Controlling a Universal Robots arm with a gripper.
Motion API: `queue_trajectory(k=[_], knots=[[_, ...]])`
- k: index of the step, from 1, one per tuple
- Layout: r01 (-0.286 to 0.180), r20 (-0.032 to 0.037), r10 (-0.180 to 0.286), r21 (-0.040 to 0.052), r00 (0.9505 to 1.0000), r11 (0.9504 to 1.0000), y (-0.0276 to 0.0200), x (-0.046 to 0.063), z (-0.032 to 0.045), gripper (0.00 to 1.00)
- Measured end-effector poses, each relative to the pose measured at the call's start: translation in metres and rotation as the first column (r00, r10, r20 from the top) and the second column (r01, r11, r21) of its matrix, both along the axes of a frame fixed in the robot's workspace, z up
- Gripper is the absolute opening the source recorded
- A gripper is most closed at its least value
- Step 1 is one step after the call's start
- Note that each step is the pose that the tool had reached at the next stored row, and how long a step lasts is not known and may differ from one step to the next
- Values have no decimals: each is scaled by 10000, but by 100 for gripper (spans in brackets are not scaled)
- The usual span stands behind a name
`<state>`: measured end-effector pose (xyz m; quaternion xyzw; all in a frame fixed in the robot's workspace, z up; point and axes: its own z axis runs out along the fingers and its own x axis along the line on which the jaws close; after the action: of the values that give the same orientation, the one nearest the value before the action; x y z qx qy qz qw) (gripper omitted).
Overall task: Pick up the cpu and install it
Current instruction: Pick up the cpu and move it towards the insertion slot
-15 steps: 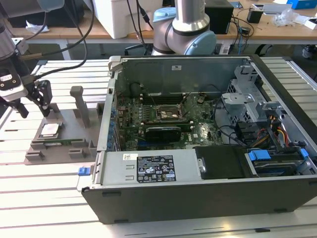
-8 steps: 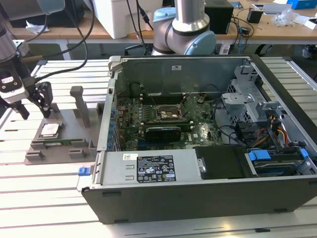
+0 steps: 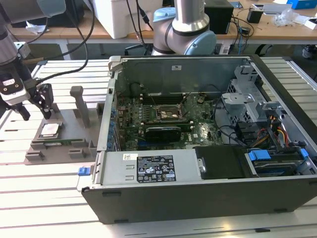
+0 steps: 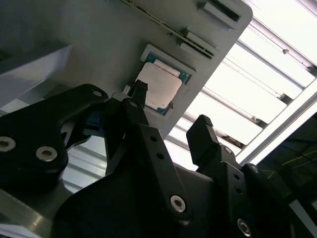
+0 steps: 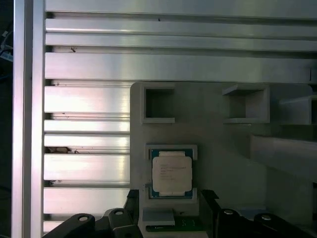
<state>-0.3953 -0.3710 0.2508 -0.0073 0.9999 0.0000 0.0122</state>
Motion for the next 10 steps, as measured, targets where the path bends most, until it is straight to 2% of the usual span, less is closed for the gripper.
queue_trajectory(k=[7,8,9,10], knots=[[0,1,0,0,10000,10000,0,0,-64,60],[-4,1,4,-5,10000,10000,4,1,-98,60],[-157,1,157,-61,9999,9999,22,45,-160,60],[-221,1,221,-78,9998,9997,27,59,-179,60]])
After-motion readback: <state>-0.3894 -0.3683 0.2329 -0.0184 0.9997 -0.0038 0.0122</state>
